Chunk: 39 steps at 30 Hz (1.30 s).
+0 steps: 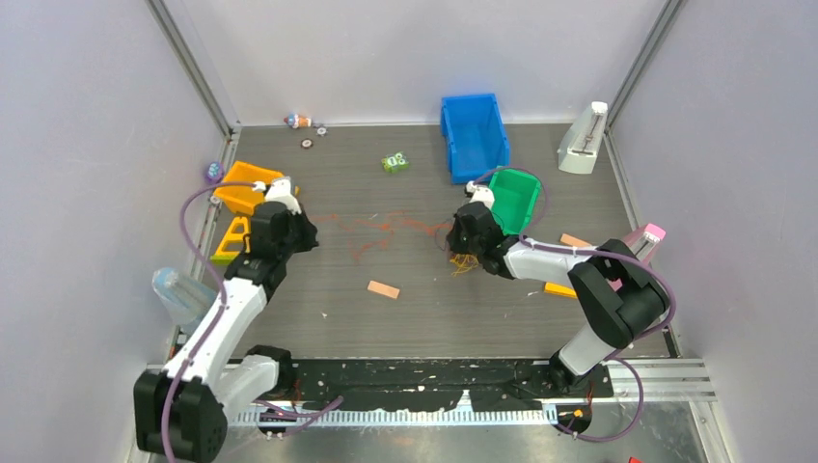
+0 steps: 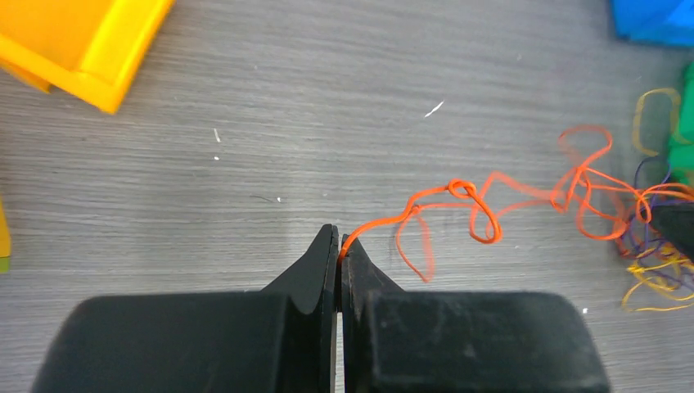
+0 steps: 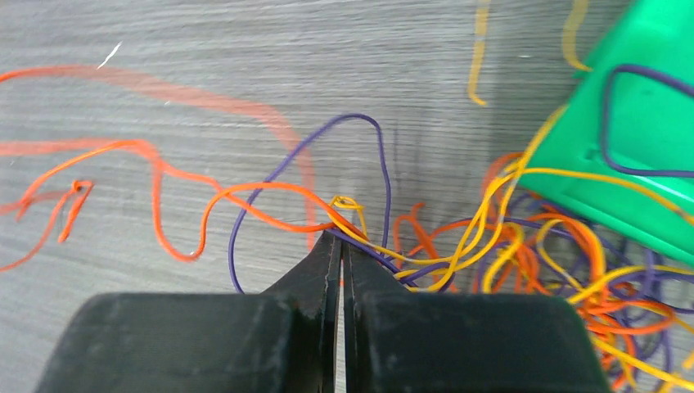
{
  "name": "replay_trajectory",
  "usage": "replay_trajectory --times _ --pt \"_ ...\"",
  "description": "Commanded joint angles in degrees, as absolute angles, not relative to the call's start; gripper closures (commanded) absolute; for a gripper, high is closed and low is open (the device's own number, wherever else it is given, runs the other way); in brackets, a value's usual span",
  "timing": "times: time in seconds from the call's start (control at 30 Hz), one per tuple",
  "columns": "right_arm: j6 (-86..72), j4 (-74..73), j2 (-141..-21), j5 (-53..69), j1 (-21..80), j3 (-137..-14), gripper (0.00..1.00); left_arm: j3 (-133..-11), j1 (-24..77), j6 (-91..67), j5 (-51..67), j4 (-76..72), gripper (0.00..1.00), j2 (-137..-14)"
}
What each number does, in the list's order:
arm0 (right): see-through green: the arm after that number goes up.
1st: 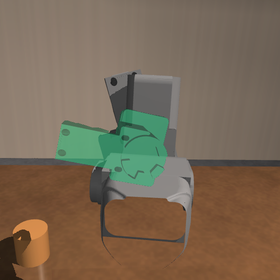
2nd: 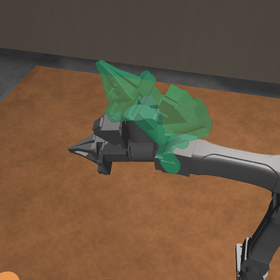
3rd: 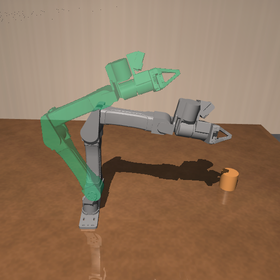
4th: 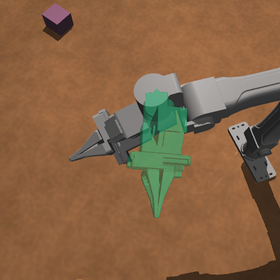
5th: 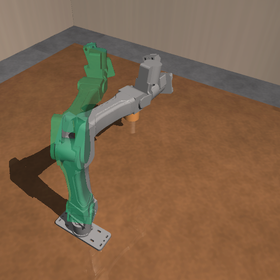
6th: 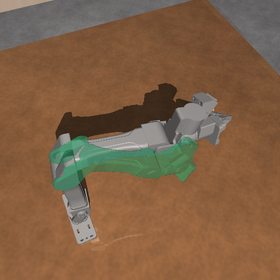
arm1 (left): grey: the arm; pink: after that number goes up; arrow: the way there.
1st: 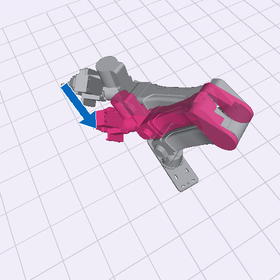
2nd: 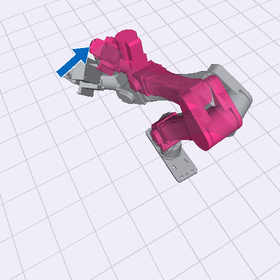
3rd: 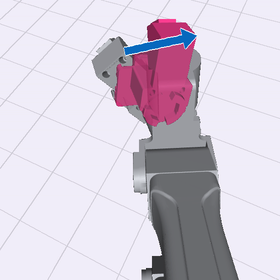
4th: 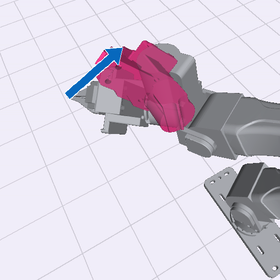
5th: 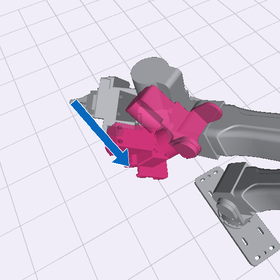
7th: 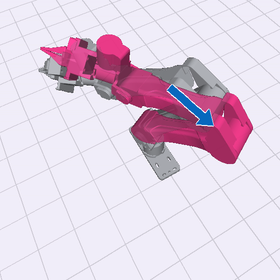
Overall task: Untangle the cables
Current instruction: Untie the cable.
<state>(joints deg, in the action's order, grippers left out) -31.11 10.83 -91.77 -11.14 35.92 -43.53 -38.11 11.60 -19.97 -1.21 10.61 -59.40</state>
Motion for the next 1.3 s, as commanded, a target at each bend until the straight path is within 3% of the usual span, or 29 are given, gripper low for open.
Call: replay_trajectory --times 0.0,0.23,0.53,0.8,1.0,1.03,1.1,1.13,1.27 --pt "-35.6 8.2 -89.0 -18.8 34.9 -43.1 0.95 -37.1 9.3 -25.6 -5.0 9.6 1.0 -49.2" --pt "-34.7 10.7 -89.4 -14.1 34.5 -42.7 0.95 -41.4 7.4 -27.0 -6.7 15.3 1.0 -43.2" --pt "-41.6 3.9 -89.3 -21.9 33.0 -42.8 0.95 -53.6 -5.0 -29.1 -10.4 23.4 1.0 -33.7" --pt "-43.2 3.7 -91.9 -15.8 30.0 -42.9 0.95 -61.1 -7.4 -23.3 -17.8 25.0 1.0 -33.6" --pt "-38.5 12.1 -89.6 -8.4 29.9 -39.8 0.93 -61.2 -7.4 -23.1 -15.2 24.1 1.0 -34.7" --pt "-36.9 13.9 -89.2 -6.3 29.9 -39.5 0.89 -60.7 -7.4 -23.0 -13.5 23.2 1.0 -34.7" --pt "-35.1 14.3 -88.6 -4.5 29.9 -39.5 0.67 -60.2 -7.4 -23.0 -9.1 22.3 1.0 -35.1" --pt "-34.6 14.3 -88.3 -4.3 29.9 -39.4 0.51 -60.1 -7.4 -23.1 -7.0 22.1 1.0 -35.5" --pt "-31.4 12.2 -84.3 -7.3 30.1 -39.4 0.28 -61.2 -7.4 -22.6 -3.9 22.8 1.0 -37.0"
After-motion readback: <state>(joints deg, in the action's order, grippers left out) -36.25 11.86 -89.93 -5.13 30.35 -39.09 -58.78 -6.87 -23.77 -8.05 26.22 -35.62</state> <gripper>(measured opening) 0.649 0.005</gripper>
